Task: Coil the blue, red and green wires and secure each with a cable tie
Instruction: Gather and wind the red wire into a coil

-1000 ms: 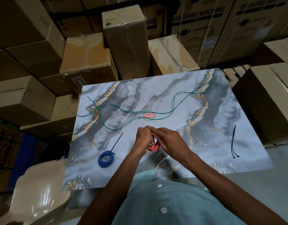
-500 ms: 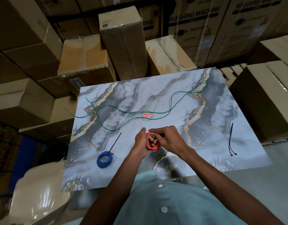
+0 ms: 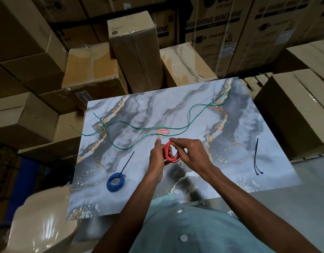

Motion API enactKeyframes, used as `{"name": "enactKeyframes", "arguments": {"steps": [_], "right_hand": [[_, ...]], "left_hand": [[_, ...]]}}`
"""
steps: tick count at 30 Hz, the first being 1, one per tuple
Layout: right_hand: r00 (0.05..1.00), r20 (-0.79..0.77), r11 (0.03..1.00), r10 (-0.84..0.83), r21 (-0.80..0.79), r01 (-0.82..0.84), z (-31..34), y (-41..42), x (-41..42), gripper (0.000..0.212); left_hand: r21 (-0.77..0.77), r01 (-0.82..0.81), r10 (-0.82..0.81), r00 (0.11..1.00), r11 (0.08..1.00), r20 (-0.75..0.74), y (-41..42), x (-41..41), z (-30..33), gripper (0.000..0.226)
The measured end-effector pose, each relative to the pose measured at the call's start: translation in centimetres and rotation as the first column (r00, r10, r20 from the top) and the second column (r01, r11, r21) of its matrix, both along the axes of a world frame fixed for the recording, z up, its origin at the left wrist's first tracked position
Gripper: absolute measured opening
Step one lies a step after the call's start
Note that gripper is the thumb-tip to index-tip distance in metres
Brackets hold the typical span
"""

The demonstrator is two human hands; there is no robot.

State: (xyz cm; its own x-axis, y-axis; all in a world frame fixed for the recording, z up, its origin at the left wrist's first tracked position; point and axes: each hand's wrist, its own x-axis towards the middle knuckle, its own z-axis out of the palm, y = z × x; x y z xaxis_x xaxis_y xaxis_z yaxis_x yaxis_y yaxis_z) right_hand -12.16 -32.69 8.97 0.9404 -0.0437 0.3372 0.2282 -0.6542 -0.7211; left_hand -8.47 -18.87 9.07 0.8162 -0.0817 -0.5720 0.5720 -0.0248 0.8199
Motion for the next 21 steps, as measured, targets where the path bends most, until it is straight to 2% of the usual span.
{"name": "enactKeyframes", "arguments": {"steps": [3,6,11,16,19,21], "right_hand": [[0.999,-0.037,0.998,-0.026,0.051,0.028,-0.3,-0.9,0.0,0.029],[0.997,-0.062,0.992,-0.049,0.112,0.056,-0.5,-1.1,-0.1,0.024],[0.998,-0.037,0.994,-0.049,0.091,0.052,-0.3,-0.8,0.0,0.025],[0.996,-0.070,0.991,-0.051,0.119,0.060,-0.4,0.2,-0.4,0.025],[0.970,-0.240,0.982,-0.042,0.171,0.084,-0.6,0.8,-0.6,0.032],[0.916,-0.389,0.956,0.094,0.294,0.027,-0.7,0.8,-0.8,0.044]], "left_hand": [[-0.145,0.190,-0.193,0.981,0.971,-0.007,0.9,-0.4,0.0,0.038],[-0.216,0.168,-0.171,0.985,0.962,0.009,0.9,-1.2,-0.2,0.034],[-0.111,0.160,-0.151,0.985,0.981,0.081,0.1,-1.5,-0.4,0.034],[-0.039,0.058,-0.052,0.989,0.998,0.139,-0.5,-1.7,-1.5,0.040],[-0.044,0.003,0.002,0.993,0.999,0.114,-0.7,-1.7,-1.3,0.037],[-0.039,-0.017,0.022,0.994,0.999,0.111,-0.5,-1.5,-1.0,0.033]]}}
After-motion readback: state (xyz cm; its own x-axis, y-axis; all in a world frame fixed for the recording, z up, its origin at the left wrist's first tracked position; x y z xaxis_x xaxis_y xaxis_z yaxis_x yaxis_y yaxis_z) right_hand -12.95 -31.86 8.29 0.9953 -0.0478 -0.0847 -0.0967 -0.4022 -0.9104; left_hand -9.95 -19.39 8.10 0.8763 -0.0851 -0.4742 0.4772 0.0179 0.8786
